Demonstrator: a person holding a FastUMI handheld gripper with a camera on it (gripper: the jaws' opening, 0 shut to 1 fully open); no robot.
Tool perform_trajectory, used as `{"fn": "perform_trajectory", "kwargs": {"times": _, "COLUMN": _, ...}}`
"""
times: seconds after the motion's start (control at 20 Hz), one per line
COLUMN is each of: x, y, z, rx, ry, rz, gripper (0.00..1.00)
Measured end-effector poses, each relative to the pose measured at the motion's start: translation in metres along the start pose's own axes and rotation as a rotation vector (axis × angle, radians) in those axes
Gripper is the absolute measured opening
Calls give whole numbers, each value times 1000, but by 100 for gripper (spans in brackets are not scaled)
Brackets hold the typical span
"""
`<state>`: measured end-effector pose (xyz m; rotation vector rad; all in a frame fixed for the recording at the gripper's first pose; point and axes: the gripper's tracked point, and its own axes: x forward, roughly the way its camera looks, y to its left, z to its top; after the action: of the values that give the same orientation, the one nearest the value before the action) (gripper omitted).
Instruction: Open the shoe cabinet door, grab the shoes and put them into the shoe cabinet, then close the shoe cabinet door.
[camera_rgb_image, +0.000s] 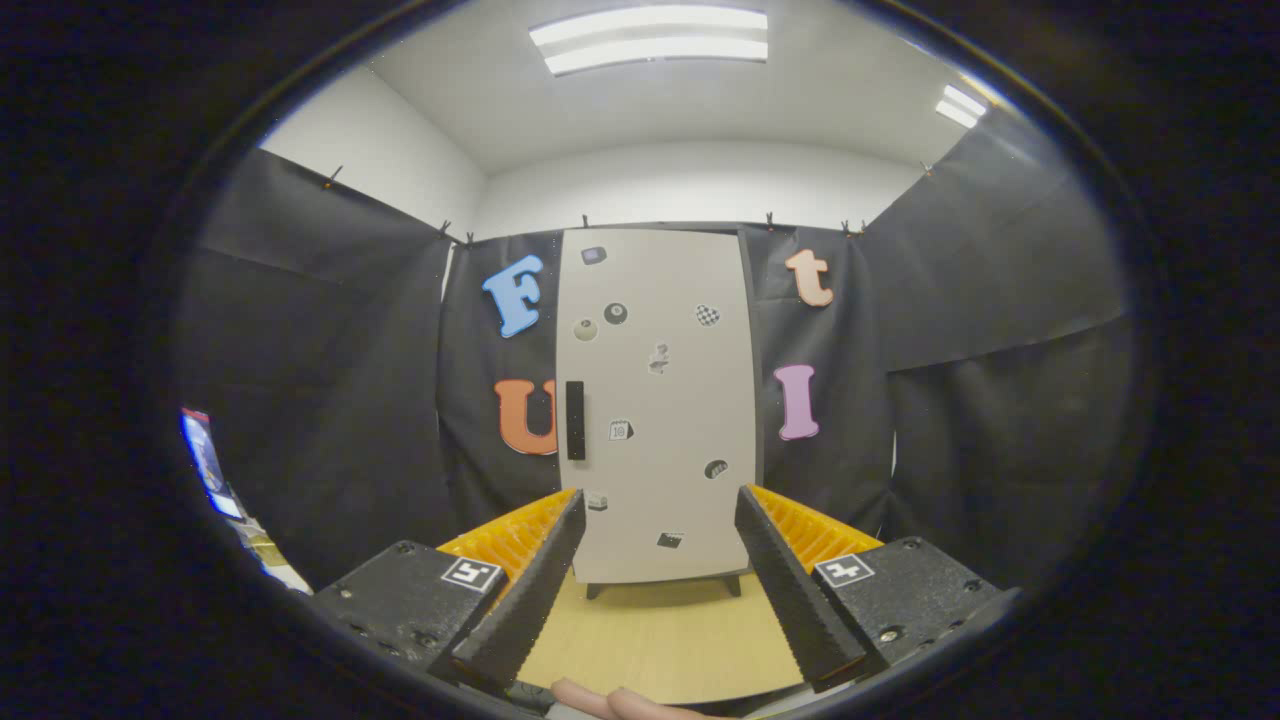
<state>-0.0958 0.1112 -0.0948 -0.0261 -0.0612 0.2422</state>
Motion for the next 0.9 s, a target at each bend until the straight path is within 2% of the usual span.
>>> {"fn": "perform_trajectory", "kwargs": {"times": 0.5, "x": 4, "y": 6, "z": -19, "rx": 17, "ry": 13, "rz": 31, "gripper": 99}}
{"fn": "perform_trajectory", "kwargs": {"times": 0.9, "x": 10, "y": -2, "z": -34, "rx": 20, "ry": 42, "rz": 25, "gripper": 99}}
